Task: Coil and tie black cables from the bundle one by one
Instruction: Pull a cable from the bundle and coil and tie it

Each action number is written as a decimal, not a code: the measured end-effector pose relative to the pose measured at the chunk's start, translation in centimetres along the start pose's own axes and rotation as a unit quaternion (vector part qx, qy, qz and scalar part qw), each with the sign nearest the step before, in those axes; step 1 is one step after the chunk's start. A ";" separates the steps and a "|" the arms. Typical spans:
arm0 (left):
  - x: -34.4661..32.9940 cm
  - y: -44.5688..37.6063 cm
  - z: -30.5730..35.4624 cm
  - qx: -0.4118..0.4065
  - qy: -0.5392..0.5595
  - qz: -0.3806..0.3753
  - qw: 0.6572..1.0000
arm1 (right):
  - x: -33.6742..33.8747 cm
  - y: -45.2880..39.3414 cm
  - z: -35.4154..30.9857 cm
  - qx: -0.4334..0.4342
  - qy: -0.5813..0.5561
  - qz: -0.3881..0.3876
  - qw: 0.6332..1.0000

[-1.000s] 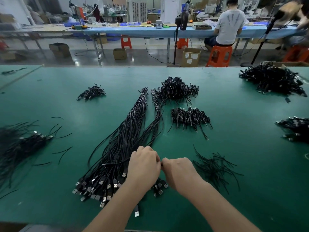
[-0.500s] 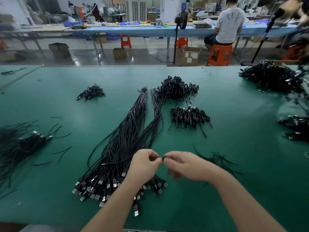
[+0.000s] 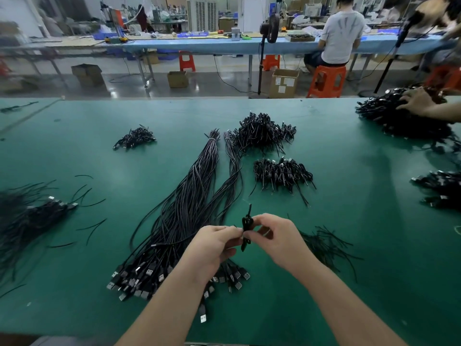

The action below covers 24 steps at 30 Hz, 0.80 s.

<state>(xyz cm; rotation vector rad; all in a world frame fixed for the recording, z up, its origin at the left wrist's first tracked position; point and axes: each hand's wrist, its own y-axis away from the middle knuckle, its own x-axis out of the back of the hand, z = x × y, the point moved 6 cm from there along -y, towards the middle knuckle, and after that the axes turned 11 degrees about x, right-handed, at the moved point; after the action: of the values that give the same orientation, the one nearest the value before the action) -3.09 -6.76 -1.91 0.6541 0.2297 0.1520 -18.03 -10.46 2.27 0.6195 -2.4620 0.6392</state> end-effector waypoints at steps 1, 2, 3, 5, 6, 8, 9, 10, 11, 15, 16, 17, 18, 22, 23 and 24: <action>0.1 0.0 0.1 -0.002 0.000 0.001 1.000 | 0.0 0.0 -0.1 0.005 0.006 0.000 1.000; 0.1 0.1 0.1 -0.002 -0.004 0.001 1.000 | 0.1 -0.1 -0.1 0.013 0.019 0.002 1.000; 0.2 0.1 0.1 -0.002 -0.010 -0.001 1.000 | 0.1 -0.1 -0.2 0.022 0.037 0.003 0.999; 0.4 0.0 0.0 0.005 -0.018 -0.009 1.000 | 0.1 -0.2 -0.4 0.032 0.069 -0.001 0.997; 0.5 0.0 -0.1 0.012 -0.017 -0.015 1.000 | 0.1 -0.2 -0.4 0.034 0.075 -0.004 0.997; 0.7 -0.1 -0.4 0.026 -0.001 -0.025 0.999 | -0.1 -0.2 -0.5 0.036 0.073 -0.004 0.997; 0.8 -0.2 -0.6 0.033 0.009 -0.031 0.999 | -0.2 -0.2 -0.5 0.038 0.072 0.000 0.997; 0.8 -0.3 -0.8 0.041 0.022 -0.037 0.998 | -0.3 -0.1 -0.6 0.038 0.076 0.005 0.996; 0.7 -0.3 -1.0 0.048 0.036 -0.045 0.997 | -0.4 -0.1 -0.6 0.038 0.084 0.008 0.996; 0.3 -0.3 -1.1 0.042 0.066 -0.056 0.995 | -0.8 -0.1 -0.5 0.027 0.089 0.007 0.996; 0.2 -0.3 -1.2 0.035 0.070 -0.055 0.995 | -0.8 -0.1 -0.3 0.012 0.069 0.003 0.998; 0.2 -0.4 -1.4 0.029 0.070 -0.051 0.996 | -0.8 -0.1 0.0 -0.013 0.038 -0.006 0.999; 0.2 -0.3 -1.5 0.021 0.067 -0.045 0.997 | -0.8 -0.1 0.3 -0.046 -0.003 -0.019 0.999; 0.4 0.5 -0.9 -0.054 -0.055 0.021 0.997 | -0.9 0.0 1.1 -0.150 -0.114 -0.082 0.979; 0.5 0.9 -0.4 -0.091 -0.117 0.053 0.988 | -0.9 0.0 1.1 -0.166 -0.140 -0.089 0.972; 0.4 1.3 0.2 -0.137 -0.177 0.087 0.971 | -0.9 0.0 1.2 -0.186 -0.173 -0.091 0.963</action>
<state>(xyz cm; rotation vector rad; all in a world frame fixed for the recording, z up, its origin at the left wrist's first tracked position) -2.76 -5.74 -0.99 0.4158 -0.1926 0.2272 -17.77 -10.85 0.85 0.8453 -2.6989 -0.0152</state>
